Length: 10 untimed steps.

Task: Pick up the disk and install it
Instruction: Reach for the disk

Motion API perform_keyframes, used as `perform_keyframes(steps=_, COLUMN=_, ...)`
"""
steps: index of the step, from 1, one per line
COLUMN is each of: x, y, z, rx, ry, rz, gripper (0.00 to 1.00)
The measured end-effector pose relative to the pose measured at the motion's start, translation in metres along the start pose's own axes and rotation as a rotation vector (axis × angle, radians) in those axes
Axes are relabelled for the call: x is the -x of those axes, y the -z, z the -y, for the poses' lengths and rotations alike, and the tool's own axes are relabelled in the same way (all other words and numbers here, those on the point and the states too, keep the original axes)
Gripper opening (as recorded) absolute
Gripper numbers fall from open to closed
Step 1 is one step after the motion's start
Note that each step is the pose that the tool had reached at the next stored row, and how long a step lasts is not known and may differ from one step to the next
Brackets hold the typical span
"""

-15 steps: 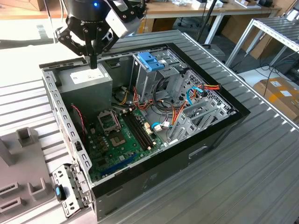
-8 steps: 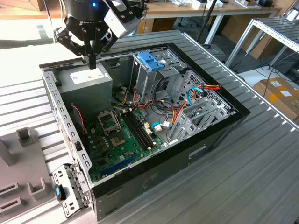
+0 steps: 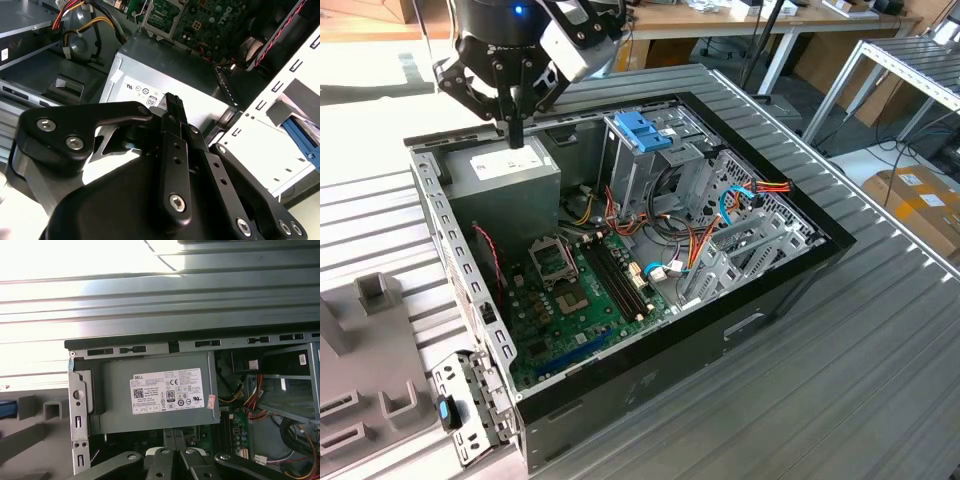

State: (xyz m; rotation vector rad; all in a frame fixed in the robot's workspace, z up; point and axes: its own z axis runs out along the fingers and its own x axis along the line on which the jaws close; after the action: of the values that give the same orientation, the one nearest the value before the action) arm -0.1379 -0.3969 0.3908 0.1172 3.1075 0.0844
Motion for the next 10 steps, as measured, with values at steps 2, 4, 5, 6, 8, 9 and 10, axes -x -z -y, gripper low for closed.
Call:
perform_keyframes(steps=2, x=-0.0008, y=0.0000, z=0.0001, rx=0.0000, ry=0.000, rz=0.0000, gripper=0.11)
perform_keyframes(steps=4, x=-0.0014, y=0.0001, z=0.0001, rx=0.0000, ry=0.000, rz=0.0000, gripper=0.11)
perform_keyframes(steps=5, x=-0.0017, y=0.0000, z=0.0001, rx=0.0000, ry=0.000, rz=0.0000, gripper=0.11)
perform_keyframes(steps=6, x=-0.0021, y=0.0001, z=0.0001, rx=0.0000, ry=0.000, rz=0.0000, gripper=0.11)
perform_keyframes(steps=8, x=-0.0029, y=0.0001, z=0.0002, rx=0.0000, ry=0.000, rz=0.0000, gripper=0.11)
perform_keyframes(steps=9, x=-0.0032, y=0.0001, z=0.0002, rx=0.0000, ry=0.000, rz=0.0000, gripper=0.11)
perform_keyframes(steps=10, x=-0.0035, y=0.0001, z=0.0003, rx=0.0000, ry=0.000, rz=0.0000, gripper=0.11)
